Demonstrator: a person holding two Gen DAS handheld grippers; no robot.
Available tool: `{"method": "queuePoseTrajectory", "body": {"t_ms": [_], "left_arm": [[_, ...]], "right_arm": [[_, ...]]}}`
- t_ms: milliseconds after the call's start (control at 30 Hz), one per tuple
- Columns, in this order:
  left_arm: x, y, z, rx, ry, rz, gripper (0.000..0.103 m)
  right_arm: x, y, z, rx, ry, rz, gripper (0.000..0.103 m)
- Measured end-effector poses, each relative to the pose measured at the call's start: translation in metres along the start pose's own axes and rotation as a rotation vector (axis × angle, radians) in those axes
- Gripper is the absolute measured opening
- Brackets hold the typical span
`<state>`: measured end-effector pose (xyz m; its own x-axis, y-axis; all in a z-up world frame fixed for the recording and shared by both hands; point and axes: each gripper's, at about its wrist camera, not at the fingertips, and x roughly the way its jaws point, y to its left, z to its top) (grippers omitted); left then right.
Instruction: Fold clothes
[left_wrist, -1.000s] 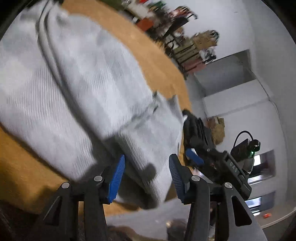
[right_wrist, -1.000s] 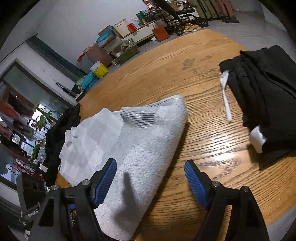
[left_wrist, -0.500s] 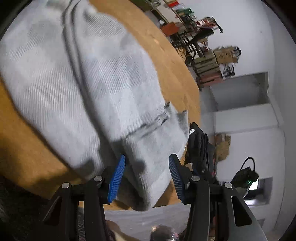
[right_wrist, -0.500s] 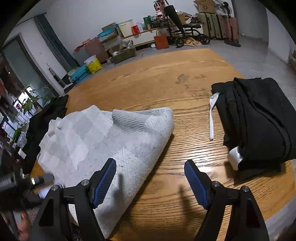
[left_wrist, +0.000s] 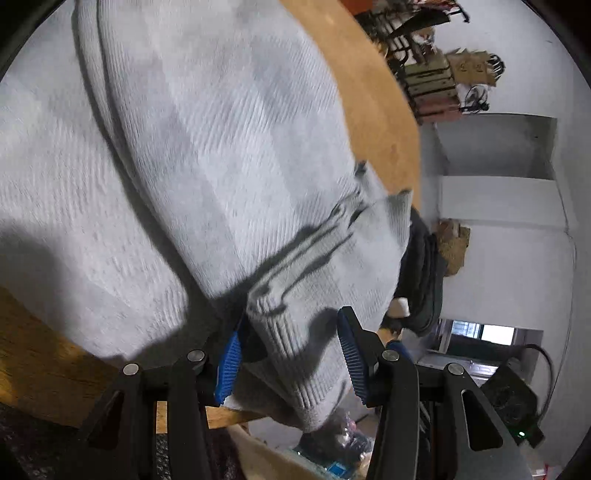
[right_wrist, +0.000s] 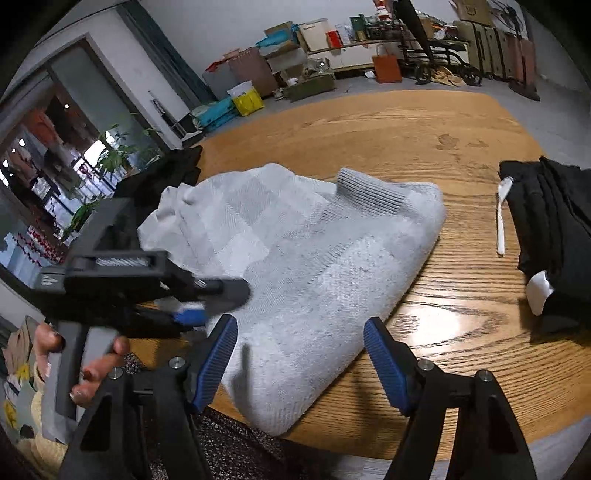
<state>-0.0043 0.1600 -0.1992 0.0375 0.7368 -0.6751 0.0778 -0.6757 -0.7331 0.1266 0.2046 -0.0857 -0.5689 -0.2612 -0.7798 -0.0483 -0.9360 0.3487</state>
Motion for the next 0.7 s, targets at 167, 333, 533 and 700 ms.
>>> {"method": "queuePoseTrajectory", "body": {"t_ms": [167, 333, 533, 700], "left_arm": [[-0.006, -0.024, -0.005, 0.084, 0.019, -0.054, 0.05], [-0.008, -0.047, 0.004, 0.125, 0.071, -0.093, 0.05], [-0.009, -0.054, 0.01, 0.13, 0.142, -0.187, 0.05], [-0.051, -0.027, 0.015, 0.063, 0.011, -0.228, 0.055]], "right_arm": [[-0.007, 0.023, -0.008, -0.096, -0.02, -0.007, 0.077], [-0.003, 0.055, -0.026, -0.254, -0.035, -0.119, 0.082], [0.039, 0.078, -0.037, -0.421, -0.067, -0.347, 0.055], [0.023, 0.057, -0.028, -0.29, -0.097, -0.253, 0.023]]}}
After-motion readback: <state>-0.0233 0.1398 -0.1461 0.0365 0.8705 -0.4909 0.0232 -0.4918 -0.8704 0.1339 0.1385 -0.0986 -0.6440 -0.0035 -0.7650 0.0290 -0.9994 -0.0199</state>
